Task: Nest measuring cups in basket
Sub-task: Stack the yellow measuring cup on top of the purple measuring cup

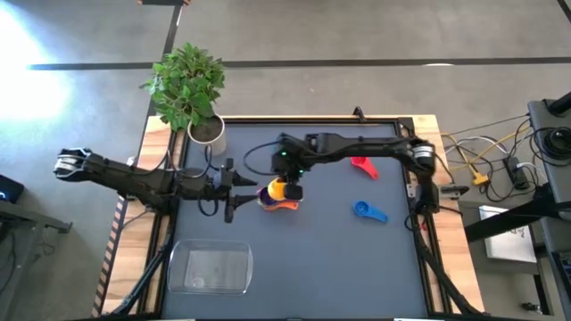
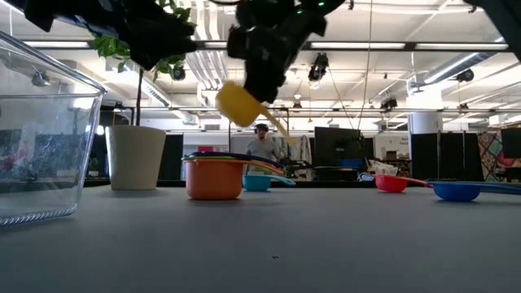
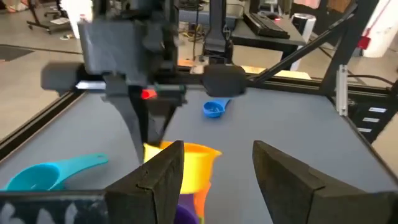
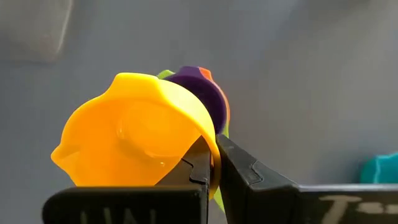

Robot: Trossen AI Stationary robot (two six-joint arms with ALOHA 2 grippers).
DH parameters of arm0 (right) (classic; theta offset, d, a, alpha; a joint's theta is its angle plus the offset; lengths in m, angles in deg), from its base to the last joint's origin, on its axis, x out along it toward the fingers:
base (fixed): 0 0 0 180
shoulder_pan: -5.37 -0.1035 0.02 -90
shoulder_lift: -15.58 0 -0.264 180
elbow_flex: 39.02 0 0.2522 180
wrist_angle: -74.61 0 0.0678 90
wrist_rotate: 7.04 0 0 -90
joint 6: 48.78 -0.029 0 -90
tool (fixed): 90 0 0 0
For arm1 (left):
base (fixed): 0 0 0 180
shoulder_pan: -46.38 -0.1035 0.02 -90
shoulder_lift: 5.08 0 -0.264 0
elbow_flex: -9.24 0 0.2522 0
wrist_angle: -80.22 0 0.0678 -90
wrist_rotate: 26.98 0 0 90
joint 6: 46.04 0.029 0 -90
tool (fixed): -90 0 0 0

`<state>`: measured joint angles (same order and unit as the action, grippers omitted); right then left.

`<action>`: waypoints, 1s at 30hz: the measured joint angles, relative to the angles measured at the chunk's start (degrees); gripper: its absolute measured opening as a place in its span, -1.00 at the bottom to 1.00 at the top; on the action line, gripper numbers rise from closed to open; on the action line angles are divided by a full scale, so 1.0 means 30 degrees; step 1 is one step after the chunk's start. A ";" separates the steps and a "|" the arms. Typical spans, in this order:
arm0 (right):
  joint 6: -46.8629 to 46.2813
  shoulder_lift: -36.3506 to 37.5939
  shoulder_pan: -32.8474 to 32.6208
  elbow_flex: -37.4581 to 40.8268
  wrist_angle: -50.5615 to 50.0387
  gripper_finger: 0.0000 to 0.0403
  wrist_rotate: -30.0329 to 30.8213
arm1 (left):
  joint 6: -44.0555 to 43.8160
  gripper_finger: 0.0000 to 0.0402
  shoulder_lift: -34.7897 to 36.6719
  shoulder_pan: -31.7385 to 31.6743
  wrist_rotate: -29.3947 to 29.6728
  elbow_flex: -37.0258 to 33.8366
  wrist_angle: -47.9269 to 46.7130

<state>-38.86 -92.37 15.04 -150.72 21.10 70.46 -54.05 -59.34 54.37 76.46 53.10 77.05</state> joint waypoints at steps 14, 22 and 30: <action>0.0728 -0.6174 0.0044 -0.8308 -0.6389 -0.96 -0.0004 | 0.0656 -0.13 0.2067 -0.0415 0.0414 -0.2511 0.2312; 0.0924 -0.7774 0.0044 -1.0302 -0.7534 -0.92 0.0003 | 0.0907 -0.13 0.2138 -0.0421 0.0384 -0.2540 0.2049; 0.1884 -0.7215 0.0044 -1.0698 -0.8369 -0.55 0.0210 | 0.1348 -0.13 0.2085 -0.0452 0.0347 -0.2540 0.2013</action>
<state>-33.21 -114.01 15.17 -182.82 -4.01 71.09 -50.01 -53.08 53.01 77.50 45.48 83.09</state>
